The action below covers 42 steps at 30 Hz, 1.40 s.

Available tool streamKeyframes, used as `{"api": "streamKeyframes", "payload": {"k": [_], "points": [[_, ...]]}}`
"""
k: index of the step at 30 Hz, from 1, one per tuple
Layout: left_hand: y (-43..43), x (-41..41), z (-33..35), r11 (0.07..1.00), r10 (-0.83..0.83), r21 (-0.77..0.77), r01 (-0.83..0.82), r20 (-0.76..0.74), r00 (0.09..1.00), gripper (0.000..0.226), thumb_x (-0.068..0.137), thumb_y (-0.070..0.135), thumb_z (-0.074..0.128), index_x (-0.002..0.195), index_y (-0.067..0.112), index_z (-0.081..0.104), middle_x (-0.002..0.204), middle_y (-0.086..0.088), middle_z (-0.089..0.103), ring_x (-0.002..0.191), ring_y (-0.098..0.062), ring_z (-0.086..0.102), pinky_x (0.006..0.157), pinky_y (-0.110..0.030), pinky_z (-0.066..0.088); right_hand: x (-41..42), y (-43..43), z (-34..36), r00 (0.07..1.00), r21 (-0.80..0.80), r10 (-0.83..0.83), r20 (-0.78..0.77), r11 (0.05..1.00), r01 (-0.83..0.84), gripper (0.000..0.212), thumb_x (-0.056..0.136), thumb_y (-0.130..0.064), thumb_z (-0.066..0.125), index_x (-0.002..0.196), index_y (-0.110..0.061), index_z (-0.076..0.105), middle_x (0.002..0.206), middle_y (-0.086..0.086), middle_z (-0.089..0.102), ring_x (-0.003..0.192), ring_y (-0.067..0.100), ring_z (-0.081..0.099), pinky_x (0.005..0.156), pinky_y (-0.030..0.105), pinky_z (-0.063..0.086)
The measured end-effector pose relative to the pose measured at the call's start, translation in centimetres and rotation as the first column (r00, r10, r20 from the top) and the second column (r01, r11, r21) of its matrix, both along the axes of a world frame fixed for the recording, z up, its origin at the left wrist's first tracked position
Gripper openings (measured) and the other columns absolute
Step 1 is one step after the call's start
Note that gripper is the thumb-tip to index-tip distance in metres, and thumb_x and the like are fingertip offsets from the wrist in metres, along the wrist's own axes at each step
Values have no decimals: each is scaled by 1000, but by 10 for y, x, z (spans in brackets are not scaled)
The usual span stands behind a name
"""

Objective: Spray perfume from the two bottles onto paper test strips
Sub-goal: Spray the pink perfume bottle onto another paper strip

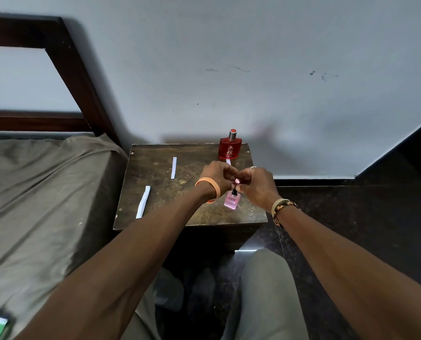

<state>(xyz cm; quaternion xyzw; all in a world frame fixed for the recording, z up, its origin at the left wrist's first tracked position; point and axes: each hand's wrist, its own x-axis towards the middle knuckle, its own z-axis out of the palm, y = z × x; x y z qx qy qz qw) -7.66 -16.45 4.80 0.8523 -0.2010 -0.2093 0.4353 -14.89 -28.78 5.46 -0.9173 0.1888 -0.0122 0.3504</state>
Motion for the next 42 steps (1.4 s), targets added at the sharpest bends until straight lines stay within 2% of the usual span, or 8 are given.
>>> {"api": "streamKeyframes", "payload": {"k": [9, 16, 24, 31, 33, 36, 39, 42], "points": [[1, -5, -15, 1000, -24, 1, 24, -10, 1000, 33, 66, -5, 79, 94, 13, 75, 81, -2, 75, 76, -12, 71, 79, -36, 59, -3, -2, -18, 999, 16, -1, -38, 1000, 2, 25, 81, -4, 78, 103, -14, 77, 94, 2, 76, 83, 12, 67, 75, 20, 51], [2, -7, -23, 998, -32, 51, 33, -10, 999, 36, 65, -1, 80, 93, 21, 75, 80, 4, 75, 76, -11, 71, 76, -36, 60, -6, 1, -27, 998, -37, 18, -58, 999, -20, 23, 81, -2, 75, 101, -14, 78, 92, 3, 76, 84, 15, 69, 79, 25, 54], [1, -6, -22, 996, -41, 75, 41, -2, 999, 37, 63, 6, 83, 95, 20, 73, 83, 3, 74, 79, -10, 70, 78, -33, 59, -6, 4, -35, 997, 47, -71, -33, 996, 72, 30, 79, -2, 78, 105, -16, 77, 95, 1, 77, 87, 14, 70, 86, 31, 58], [2, -6, -31, 994, -38, 101, 37, 2, 999, 33, 64, 18, 87, 93, 16, 73, 84, 1, 74, 77, -10, 68, 79, -30, 57, -7, 4, -41, 994, 98, -102, -36, 990, 105, 38, 77, 5, 77, 111, -12, 75, 94, 3, 77, 81, 8, 69, 82, 27, 59], [3, -7, -32, 994, -49, 100, 47, 19, 999, 23, 66, 17, 85, 87, 17, 75, 82, 1, 74, 74, -8, 67, 77, -28, 57, -7, 2, -46, 992, 92, -102, -69, 990, 108, 39, 74, -5, 84, 110, -14, 75, 94, 1, 76, 81, 9, 69, 78, 26, 59], [3, -7, -33, 993, -66, 98, 63, 26, 998, 22, 65, 23, 86, 84, 19, 75, 80, 3, 74, 75, -9, 69, 75, -30, 58, -7, 3, -50, 988, 76, -93, -119, 992, 102, 42, 70, -16, 90, 110, -18, 75, 95, -1, 76, 84, 10, 69, 70, 14, 49], [2, -6, -33, 988, -97, 128, 87, 75, 992, 24, 67, 28, 85, 89, 20, 76, 82, 4, 74, 77, -10, 68, 75, -33, 58, -5, 3, -52, 987, 69, -101, -125, 991, 110, 40, 70, -15, 89, 108, -18, 76, 88, -2, 76, 83, 11, 70, 73, 17, 51], [-1, -9, -33, 981, -151, 141, 130, 146, 978, 23, 77, 25, 78, 100, 26, 75, 90, 4, 75, 81, -10, 67, 78, -26, 54, -5, 3, -54, 986, 50, -111, -123, 992, 118, 36, 72, -15, 87, 106, -19, 77, 88, -1, 76, 82, 11, 69, 79, 24, 55]]}}
